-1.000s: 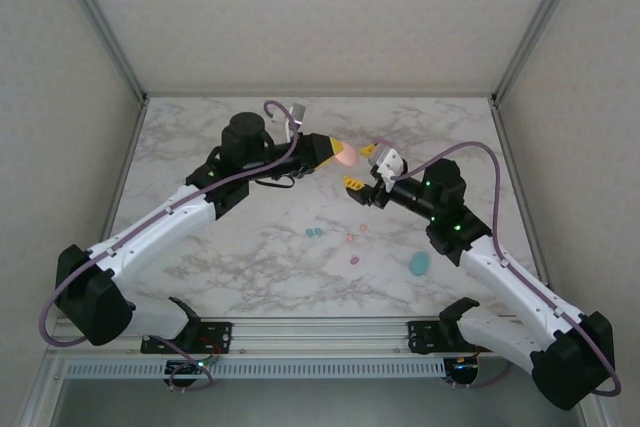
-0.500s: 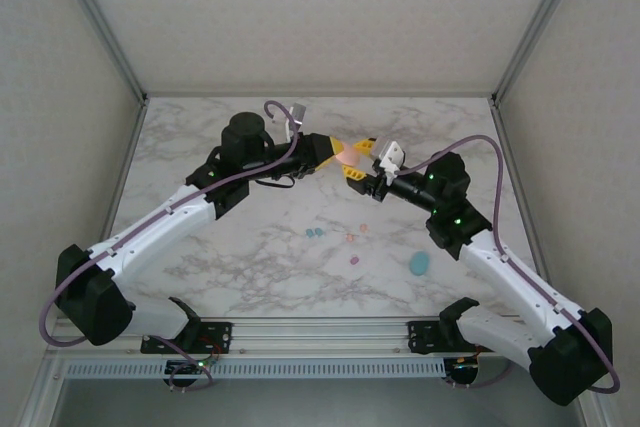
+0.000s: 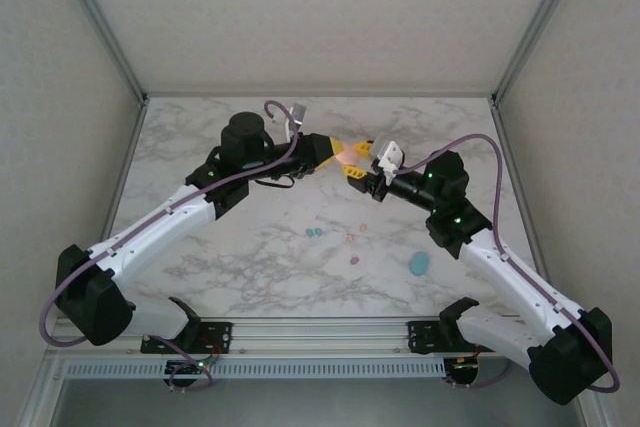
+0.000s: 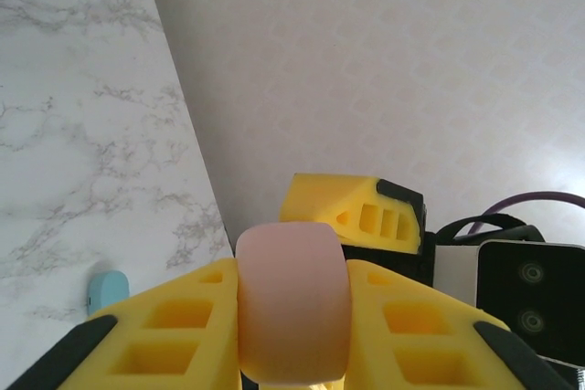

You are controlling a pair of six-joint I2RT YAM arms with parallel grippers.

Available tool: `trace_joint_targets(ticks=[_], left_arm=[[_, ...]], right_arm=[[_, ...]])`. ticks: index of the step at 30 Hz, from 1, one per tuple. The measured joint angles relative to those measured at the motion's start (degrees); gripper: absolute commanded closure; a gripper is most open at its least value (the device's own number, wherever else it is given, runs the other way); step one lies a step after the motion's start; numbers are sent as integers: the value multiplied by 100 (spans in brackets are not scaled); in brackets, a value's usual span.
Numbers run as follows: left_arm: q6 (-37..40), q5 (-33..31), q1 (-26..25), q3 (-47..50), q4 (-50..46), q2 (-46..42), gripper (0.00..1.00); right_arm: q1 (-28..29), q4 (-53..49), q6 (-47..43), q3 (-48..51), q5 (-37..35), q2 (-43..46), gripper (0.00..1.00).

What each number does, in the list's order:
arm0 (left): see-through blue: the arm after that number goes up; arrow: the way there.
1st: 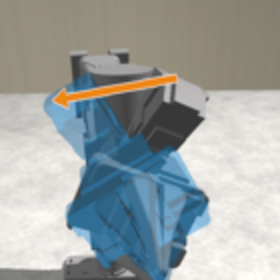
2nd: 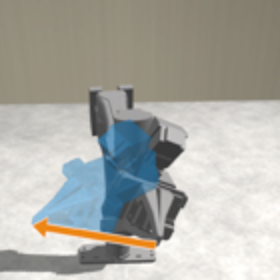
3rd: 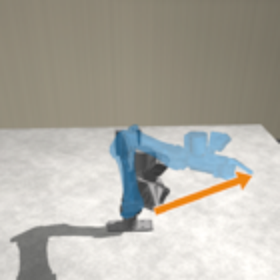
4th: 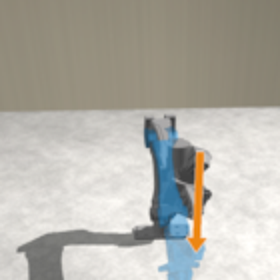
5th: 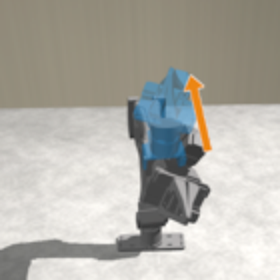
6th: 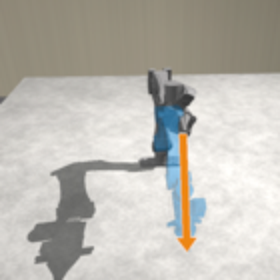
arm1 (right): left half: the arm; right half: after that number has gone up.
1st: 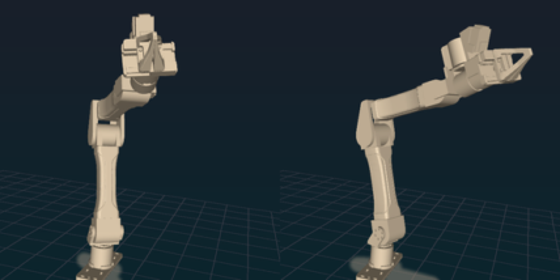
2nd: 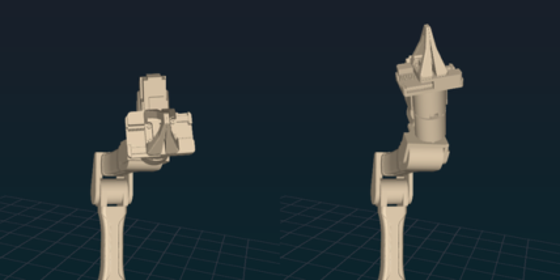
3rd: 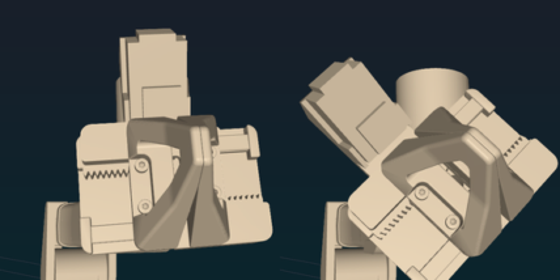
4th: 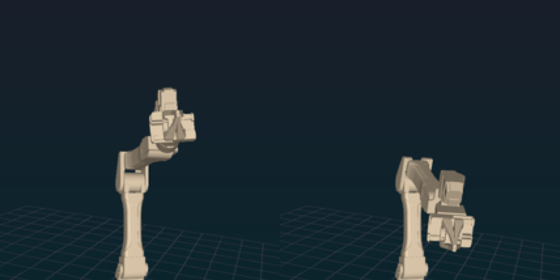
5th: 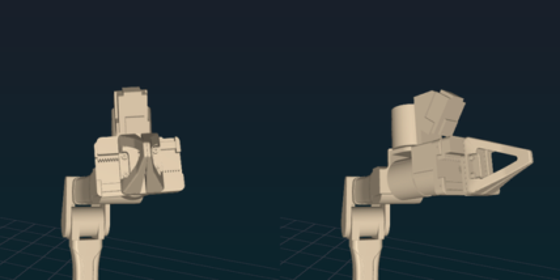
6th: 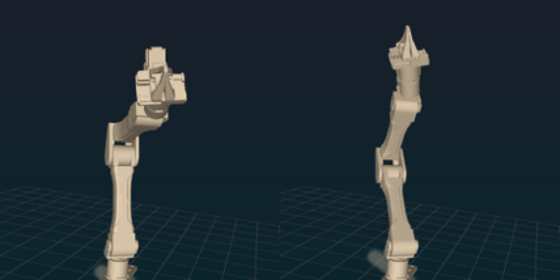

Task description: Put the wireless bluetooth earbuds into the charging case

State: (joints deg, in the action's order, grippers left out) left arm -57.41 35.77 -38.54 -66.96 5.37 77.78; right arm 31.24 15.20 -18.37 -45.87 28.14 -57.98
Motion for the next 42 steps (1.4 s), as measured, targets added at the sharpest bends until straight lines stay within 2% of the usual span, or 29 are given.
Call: trace_joint_targets(ticks=[4,7,11,13,18,22,31,37,42], left_arm=[[328,-107,15,0,-208,-68,42],[826,-302,35,-9,-468,-232,33],[1971,-610,39,-118,-1051,-555,30],[2863,-743,42,-111,-1307,-811,29],[5198,-750,42,531,-1478,-1646,33],[6343,-570,105,621,-1742,-1718,37],[6929,260,245,334,-1893,-1176,39],[6966,894,245,7,-1886,-1038,40],[6966,1156,245,-175,-1893,-826,43]], right_arm=[[-33,-358,90,-168,107,7,66],[-109,-625,264,-380,372,-4,66],[-203,-1091,476,-798,1012,-210,66],[-254,-1325,555,-1051,1344,-398,66],[-289,-1818,549,-1484,1976,-758,66],[-289,-2232,393,-1740,2367,-960,65],[-289,-2533,227,-1895,2750,-1029,65],[-289,-2583,162,-1895,2769,-1029,65],[-289,-2575,144,-1895,2881,-1029,65]])
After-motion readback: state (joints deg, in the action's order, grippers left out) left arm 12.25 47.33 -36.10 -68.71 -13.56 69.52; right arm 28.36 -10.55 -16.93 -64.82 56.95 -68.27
